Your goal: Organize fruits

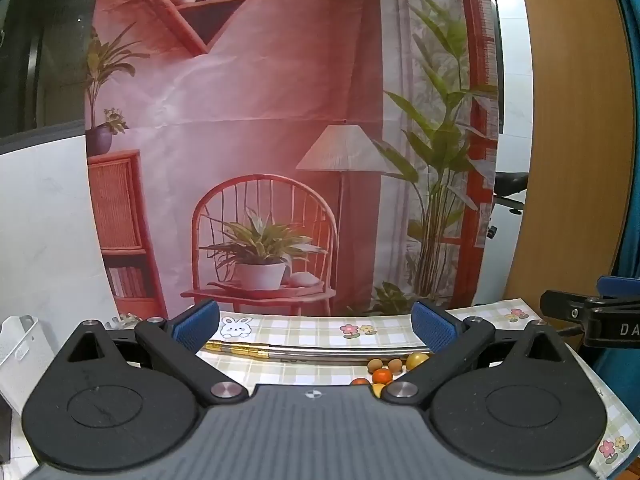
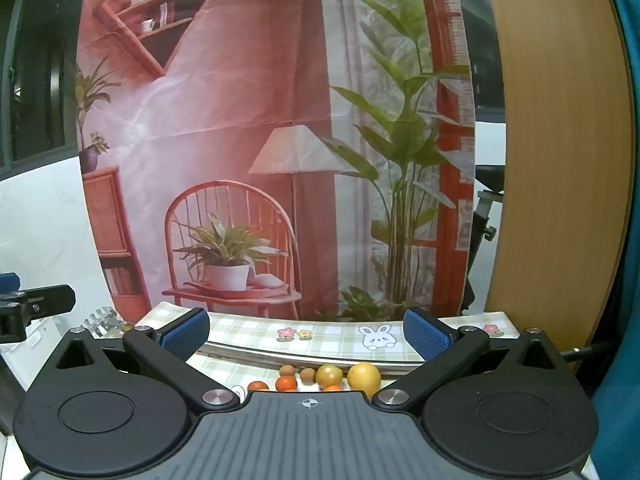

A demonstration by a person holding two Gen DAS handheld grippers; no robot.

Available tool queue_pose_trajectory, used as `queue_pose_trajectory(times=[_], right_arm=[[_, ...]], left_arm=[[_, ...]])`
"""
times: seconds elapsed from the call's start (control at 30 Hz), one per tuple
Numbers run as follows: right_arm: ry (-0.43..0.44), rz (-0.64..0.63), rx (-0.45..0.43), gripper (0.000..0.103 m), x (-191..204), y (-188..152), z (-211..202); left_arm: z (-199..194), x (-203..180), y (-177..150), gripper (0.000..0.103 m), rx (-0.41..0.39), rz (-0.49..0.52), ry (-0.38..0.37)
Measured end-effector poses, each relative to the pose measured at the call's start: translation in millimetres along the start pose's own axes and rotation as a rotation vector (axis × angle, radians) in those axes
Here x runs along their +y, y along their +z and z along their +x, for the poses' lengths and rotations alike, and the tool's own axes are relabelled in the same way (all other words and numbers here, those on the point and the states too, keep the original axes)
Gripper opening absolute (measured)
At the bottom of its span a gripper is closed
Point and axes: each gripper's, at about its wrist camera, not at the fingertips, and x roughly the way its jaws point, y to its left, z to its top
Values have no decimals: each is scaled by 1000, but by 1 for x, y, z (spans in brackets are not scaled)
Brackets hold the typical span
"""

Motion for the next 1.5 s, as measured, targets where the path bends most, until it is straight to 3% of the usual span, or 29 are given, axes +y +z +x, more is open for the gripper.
queue_pose_trajectory(times=[1.5], right_arm=[[-2,2,-2,103,-1,0,-1]], left_arm=[[0,9,-4,103,-11,-56,-19]])
